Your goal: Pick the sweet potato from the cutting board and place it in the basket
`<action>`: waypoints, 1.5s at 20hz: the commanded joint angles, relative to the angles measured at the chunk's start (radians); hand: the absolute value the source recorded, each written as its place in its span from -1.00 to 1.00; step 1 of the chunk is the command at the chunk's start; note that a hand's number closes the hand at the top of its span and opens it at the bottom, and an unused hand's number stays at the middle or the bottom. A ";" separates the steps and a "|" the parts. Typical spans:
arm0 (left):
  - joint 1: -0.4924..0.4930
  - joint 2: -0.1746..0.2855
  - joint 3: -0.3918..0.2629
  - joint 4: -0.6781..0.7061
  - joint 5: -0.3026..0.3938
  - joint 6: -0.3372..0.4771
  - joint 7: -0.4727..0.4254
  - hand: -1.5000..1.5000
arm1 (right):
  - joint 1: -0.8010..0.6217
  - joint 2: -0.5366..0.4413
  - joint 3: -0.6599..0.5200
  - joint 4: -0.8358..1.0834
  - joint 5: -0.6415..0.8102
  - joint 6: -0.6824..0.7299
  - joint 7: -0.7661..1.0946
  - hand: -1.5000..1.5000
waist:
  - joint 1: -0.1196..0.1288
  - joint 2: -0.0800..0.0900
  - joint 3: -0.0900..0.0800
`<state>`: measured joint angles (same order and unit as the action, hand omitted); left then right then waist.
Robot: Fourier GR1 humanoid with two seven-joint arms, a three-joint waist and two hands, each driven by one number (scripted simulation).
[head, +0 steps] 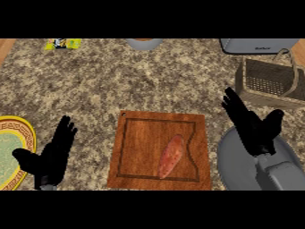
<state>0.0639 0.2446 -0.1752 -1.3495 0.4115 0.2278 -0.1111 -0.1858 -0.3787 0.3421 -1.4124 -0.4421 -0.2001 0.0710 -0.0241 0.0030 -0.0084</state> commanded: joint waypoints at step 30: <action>-0.283 0.293 -0.049 -0.113 -0.282 -0.065 0.041 0.00 | -0.747 0.082 0.609 0.380 0.400 -0.222 0.726 -1.00 | 0.040 -0.036 -0.008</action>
<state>-0.2325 0.5441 -0.2107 -1.4604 0.1360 0.1672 -0.0615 -0.8288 -0.2709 0.8878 -1.0370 -0.0234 -0.6304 0.6053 0.0061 -0.0335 -0.0185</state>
